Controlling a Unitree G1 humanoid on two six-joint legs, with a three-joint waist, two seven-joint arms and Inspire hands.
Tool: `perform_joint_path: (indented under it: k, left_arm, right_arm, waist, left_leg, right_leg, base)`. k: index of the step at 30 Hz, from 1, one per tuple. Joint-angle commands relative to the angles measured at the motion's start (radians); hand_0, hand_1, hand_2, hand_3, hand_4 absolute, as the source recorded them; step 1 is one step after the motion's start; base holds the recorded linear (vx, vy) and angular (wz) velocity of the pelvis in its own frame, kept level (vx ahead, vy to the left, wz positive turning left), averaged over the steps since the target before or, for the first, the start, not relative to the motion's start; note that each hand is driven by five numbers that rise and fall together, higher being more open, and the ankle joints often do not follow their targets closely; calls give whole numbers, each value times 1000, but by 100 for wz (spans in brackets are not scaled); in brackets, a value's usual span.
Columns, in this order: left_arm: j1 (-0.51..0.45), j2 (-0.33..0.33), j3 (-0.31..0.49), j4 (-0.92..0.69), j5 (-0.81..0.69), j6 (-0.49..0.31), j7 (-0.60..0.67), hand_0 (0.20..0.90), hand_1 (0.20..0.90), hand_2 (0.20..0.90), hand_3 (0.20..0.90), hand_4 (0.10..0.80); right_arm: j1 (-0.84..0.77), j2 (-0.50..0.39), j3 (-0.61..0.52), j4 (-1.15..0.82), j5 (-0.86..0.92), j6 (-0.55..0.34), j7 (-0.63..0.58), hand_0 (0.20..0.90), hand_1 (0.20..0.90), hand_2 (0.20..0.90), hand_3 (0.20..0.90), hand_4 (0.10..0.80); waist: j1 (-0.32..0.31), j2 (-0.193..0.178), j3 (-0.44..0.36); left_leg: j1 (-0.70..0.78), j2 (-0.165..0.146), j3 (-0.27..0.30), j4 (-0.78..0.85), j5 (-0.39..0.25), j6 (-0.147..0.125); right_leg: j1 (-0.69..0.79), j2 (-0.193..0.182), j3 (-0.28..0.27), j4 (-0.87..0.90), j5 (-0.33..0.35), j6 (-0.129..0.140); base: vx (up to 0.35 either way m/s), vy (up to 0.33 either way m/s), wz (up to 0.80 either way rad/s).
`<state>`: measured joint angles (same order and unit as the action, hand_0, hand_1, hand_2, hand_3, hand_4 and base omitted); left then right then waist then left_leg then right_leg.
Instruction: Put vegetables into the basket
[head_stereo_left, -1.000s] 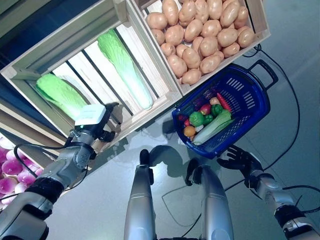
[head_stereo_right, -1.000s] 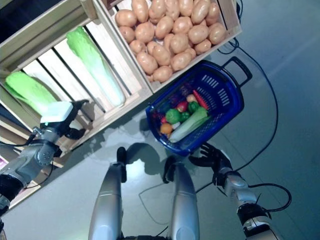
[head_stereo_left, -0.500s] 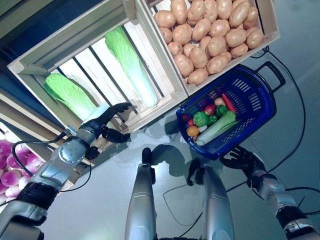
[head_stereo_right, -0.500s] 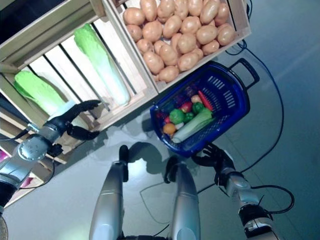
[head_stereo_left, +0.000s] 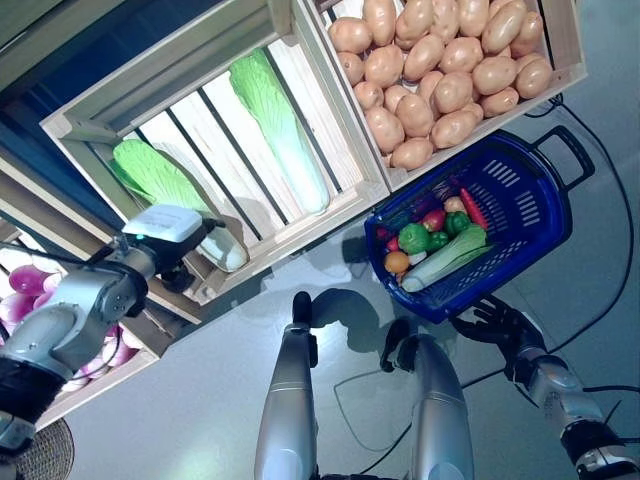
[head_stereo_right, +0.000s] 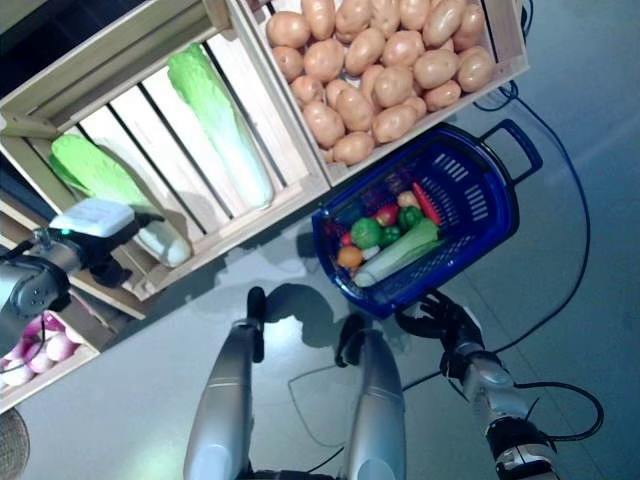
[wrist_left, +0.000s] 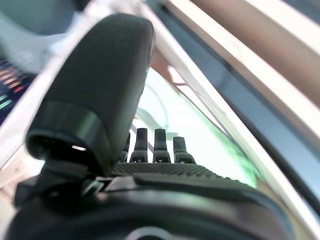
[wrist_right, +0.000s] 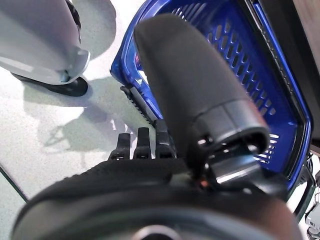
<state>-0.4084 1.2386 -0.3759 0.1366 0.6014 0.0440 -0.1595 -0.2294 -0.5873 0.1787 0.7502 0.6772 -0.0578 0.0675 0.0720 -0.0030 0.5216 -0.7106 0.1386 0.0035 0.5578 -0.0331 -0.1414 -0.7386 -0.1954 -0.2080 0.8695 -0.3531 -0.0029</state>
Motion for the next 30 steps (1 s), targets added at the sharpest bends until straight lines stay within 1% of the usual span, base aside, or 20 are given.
perform_joint_path:
  k: [1, 5, 6, 9, 11, 12, 17, 19, 21, 24, 25, 28, 30]
  left_arm:
    - [-53, 53, 8, -17, 118, 57, 124, 900, 900, 900, 900, 800]
    - [-76, 61, -29, 53, 193, 84, 314, 900, 900, 900, 900, 800]
    - [-83, 54, -39, 78, 211, 92, 381, 900, 900, 900, 900, 800]
    - [-100, 25, -73, 166, 237, 80, 538, 900, 900, 900, 900, 800]
    - [-103, -3, -84, 219, 265, 60, 603, 900, 900, 900, 900, 800]
    - [-108, -22, -95, 253, 279, 38, 623, 900, 900, 900, 900, 800]
    - [-125, -71, -124, 336, 330, 37, 663, 900, 900, 900, 900, 800]
    - [-154, -100, -152, 409, 329, 41, 698, 900, 900, 900, 900, 800]
    - [-174, -125, -172, 472, 354, 19, 730, 900, 900, 900, 900, 800]
    - [-177, -147, -184, 511, 367, 17, 760, 900, 900, 900, 900, 800]
    - [-177, -153, -191, 533, 372, 6, 771, 900, 900, 900, 900, 800]
    - [-197, -167, -209, 574, 379, -18, 793, 900, 900, 900, 900, 800]
    - [-207, -169, -215, 594, 356, -26, 805, 900, 900, 900, 900, 800]
  right_arm:
    - [-12, -94, -23, -1, 44, -64, 11, 900, 900, 900, 900, 800]
    - [-19, -90, -12, 11, 48, -68, 18, 900, 900, 900, 900, 800]
    - [-23, -86, -9, 14, 45, -70, 21, 900, 900, 900, 900, 800]
    - [-34, -70, 4, 18, 44, -74, 16, 900, 900, 900, 900, 800]
    - [-41, -62, 8, 21, 35, -73, 22, 900, 900, 900, 900, 800]
    - [-46, -58, 16, 21, 32, -73, 19, 900, 900, 900, 900, 800]
    - [-66, -56, 24, 5, 15, -51, 6, 900, 900, 900, 900, 800]
    - [-84, -59, 37, 3, 11, -45, -1, 900, 900, 900, 900, 800]
    - [-98, -64, 41, 2, 5, -38, -5, 900, 900, 900, 900, 800]
    - [-102, -73, 43, -15, -2, -24, -9, 900, 900, 900, 900, 800]
    - [-100, -77, 47, -16, -3, -21, -5, 900, 900, 900, 900, 800]
    - [-108, -91, 51, -32, -3, -17, 0, 900, 900, 900, 900, 800]
    - [-115, -100, 52, -50, 1, -6, -6, 900, 900, 900, 900, 800]
  waist:
    - [-27, 45, -2]
    - [-27, 35, -2]
    - [-28, 31, -2]
    - [-31, 20, -2]
    - [-33, 12, -2]
    - [-35, 8, -2]
    - [-45, -2, -2]
    - [-53, -8, -2]
    - [-60, -13, -2]
    - [-64, -19, -2]
    - [-65, -23, -2]
    - [-69, -32, -2]
    - [-71, -36, -2]
  left_leg:
    - [-15, 0, 62, 92, -87, 84]
    - [-19, 4, 60, 100, -88, 80]
    - [-23, 6, 60, 105, -88, 79]
    - [-32, 8, 57, 116, -90, 78]
    - [-38, 10, 57, 125, -92, 77]
    - [-39, 11, 56, 128, -93, 78]
    - [-48, 15, 64, 135, -90, 77]
    - [-60, 18, 67, 146, -93, 79]
    - [-79, 19, 67, 169, -101, 81]
    - [-100, 20, 64, 189, -107, 83]
    - [-88, 20, 60, 205, -136, 76]
    - [-117, 23, 55, 231, -144, 80]
    - [-140, 25, 51, 245, -146, 82]
  right_leg:
    - [77, -50, 24, -146, 151, 49]
    - [77, -49, 23, -140, 147, 45]
    - [75, -47, 22, -138, 146, 44]
    - [68, -41, 23, -131, 143, 40]
    - [64, -37, 23, -123, 141, 37]
    - [63, -34, 24, -121, 139, 36]
    - [55, -28, 26, -119, 143, 34]
    - [40, -25, 28, -105, 139, 32]
    - [20, -23, 31, -83, 133, 28]
    - [-3, -24, 34, -60, 128, 27]
    - [9, -22, 41, -46, 104, 35]
    - [-21, -22, 42, -22, 100, 32]
    - [-47, -21, 43, -5, 98, 31]
  base:
    - [0, 0, 0]
    - [0, 0, 0]
    - [0, 0, 0]
    - [0, 0, 0]
    - [-8, 4, -2]
    - [-15, 13, -3]
    - [-19, 25, -3]
    - [-43, 49, -10]
    - [-51, 43, -9]
    - [-18, 32, -8]
    - [22, 32, -14]
    - [-28, 29, -10]
    - [-68, 28, 0]
